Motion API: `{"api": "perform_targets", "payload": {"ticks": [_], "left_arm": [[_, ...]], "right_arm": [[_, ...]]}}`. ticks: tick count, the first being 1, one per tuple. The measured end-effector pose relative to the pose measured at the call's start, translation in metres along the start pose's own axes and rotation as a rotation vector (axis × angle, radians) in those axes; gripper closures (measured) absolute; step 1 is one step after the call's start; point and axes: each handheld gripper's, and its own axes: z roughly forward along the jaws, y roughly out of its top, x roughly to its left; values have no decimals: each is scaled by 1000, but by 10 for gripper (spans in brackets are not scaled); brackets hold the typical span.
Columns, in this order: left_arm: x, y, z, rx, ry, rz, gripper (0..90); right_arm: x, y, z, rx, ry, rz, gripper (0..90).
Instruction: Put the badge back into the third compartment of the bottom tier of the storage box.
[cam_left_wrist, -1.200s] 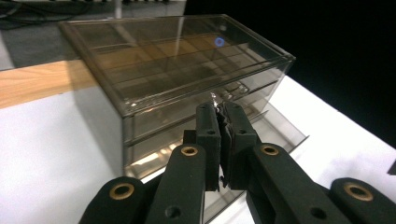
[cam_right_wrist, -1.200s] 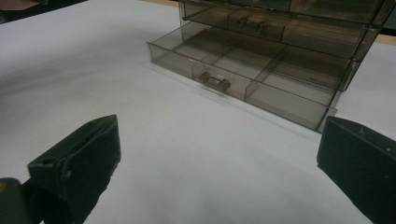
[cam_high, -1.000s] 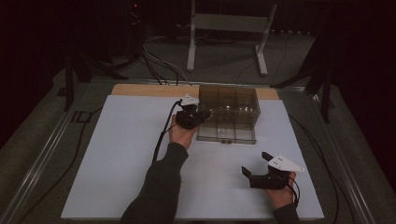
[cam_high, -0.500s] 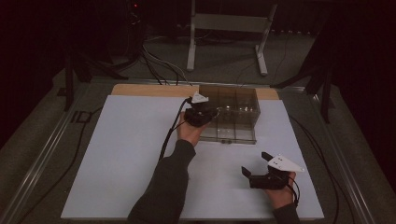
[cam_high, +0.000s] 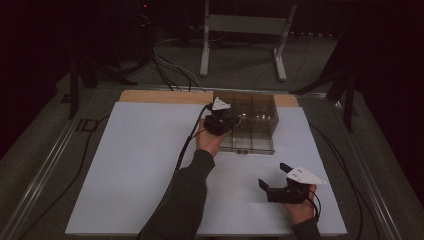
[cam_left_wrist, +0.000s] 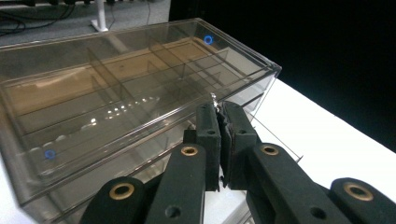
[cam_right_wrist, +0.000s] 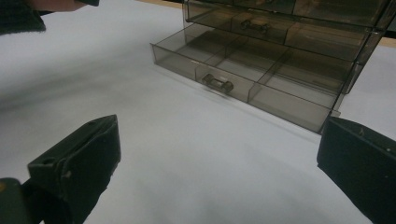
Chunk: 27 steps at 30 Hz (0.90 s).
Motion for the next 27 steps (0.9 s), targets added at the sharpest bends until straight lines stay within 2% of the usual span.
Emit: {"api": "perform_targets", "payload": {"ticks": [27], "left_arm": [[-21,2,20,3,-49,3,879]], "right_arm": [[1,0,1,7,7,-5,1]]}}
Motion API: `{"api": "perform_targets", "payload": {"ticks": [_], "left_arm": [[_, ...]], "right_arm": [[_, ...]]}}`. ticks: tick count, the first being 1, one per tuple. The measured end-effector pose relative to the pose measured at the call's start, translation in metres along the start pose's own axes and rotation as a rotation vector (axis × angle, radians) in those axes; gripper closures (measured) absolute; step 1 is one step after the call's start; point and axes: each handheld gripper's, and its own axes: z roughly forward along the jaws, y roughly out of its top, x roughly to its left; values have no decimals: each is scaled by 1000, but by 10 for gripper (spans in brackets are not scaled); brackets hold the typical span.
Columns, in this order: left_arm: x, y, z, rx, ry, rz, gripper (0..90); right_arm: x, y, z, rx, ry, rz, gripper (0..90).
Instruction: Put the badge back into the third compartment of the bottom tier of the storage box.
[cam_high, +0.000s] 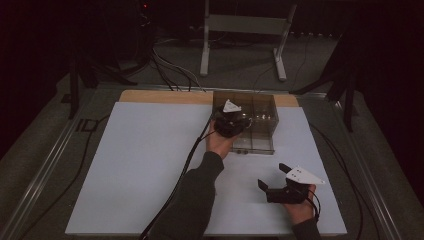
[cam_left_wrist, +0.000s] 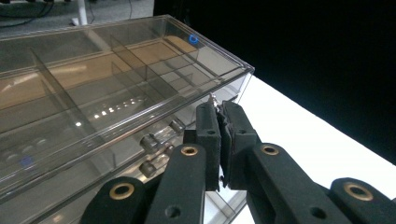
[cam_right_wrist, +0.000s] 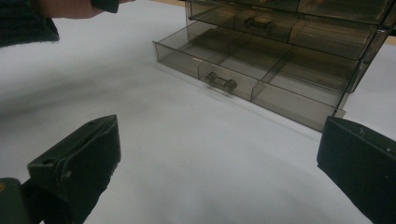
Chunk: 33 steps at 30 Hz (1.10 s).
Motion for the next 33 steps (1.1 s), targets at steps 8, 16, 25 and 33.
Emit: {"api": "perform_targets", "payload": {"ticks": [8,16,25,33], "left_arm": [[-6,-2,7,3,-19,-10,879],[-11,-7,15,19,-39,-17,879],[-17,-8,22,47,-40,-1,879],[-21,-10,27,53,-50,1,879]], "right_arm": [[0,0,0,3,2,3,1],[1,-1,-1,6,3,5,1],[1,-1,0,8,10,2,1],[1,-1,-1,4,7,5,1]]}}
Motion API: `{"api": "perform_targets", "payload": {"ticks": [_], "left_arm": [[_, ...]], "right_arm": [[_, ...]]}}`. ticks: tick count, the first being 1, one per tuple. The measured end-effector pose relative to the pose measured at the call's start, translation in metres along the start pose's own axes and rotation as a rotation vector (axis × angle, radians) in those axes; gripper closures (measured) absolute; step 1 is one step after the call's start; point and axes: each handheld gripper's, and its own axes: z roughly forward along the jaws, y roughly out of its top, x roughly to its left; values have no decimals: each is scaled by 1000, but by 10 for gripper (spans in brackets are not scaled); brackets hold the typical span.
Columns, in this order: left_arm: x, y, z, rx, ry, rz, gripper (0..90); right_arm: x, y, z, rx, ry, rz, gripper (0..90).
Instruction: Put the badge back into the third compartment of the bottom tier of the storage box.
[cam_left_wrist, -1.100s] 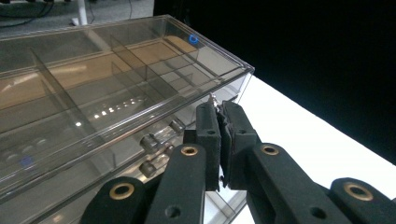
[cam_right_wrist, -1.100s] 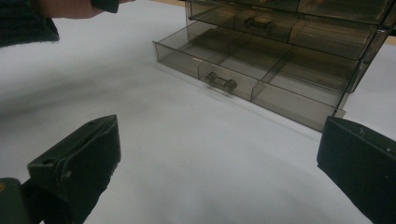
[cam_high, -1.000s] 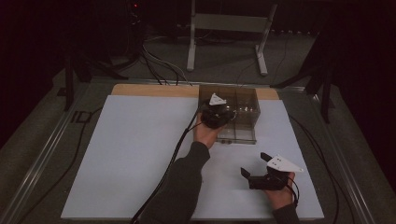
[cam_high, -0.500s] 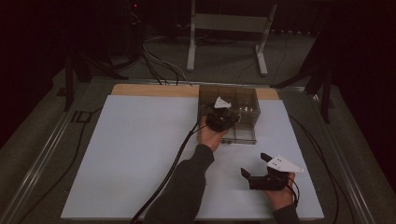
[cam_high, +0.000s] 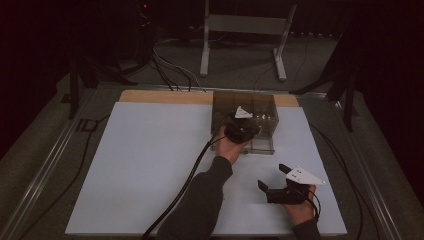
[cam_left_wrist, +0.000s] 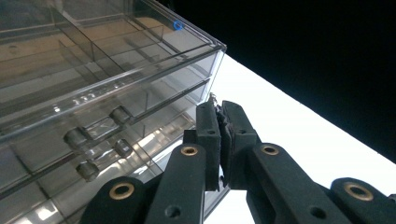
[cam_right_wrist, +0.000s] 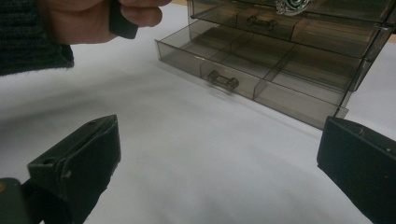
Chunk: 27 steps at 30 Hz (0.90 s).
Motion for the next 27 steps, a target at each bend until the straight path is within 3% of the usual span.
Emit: {"api": "perform_targets", "payload": {"ticks": [7,27], "left_arm": [[-4,-2,5,9,-7,2,879],[-14,-17,30,98,-21,12,891]], "right_arm": [[0,0,-1,-10,-4,1,1],[0,1,-2,-13,-6,-2,1]]}}
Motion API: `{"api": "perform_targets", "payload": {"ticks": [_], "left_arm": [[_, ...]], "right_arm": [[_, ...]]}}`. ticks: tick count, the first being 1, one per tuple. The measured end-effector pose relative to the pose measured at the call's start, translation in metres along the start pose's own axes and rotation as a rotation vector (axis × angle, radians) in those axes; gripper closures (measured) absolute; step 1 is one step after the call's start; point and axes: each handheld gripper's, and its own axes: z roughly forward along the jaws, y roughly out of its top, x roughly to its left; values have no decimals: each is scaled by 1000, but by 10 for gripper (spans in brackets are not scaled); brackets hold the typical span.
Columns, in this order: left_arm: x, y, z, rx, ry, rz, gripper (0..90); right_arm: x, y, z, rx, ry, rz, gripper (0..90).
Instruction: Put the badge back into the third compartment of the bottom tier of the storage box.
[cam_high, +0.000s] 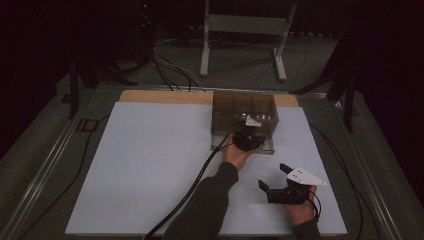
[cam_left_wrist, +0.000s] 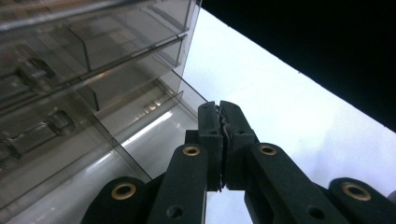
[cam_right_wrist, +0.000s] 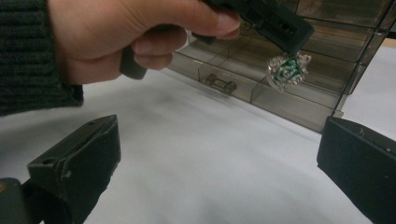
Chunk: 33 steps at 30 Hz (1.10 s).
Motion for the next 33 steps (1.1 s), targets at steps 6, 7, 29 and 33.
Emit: {"api": "perform_targets", "payload": {"ticks": [6,7,29,33], "left_arm": [[6,-2,-4,-23,59,-32,640],[8,-2,-6,-25,71,-41,587],[40,-6,-119,-158,243,1,20],[52,-13,-141,-169,270,-11,9]], "right_arm": [[0,0,0,-1,0,1,1],[0,0,0,-2,0,0,1],[1,0,-1,-4,-6,2,1],[1,0,-1,-5,-7,2,1]]}}
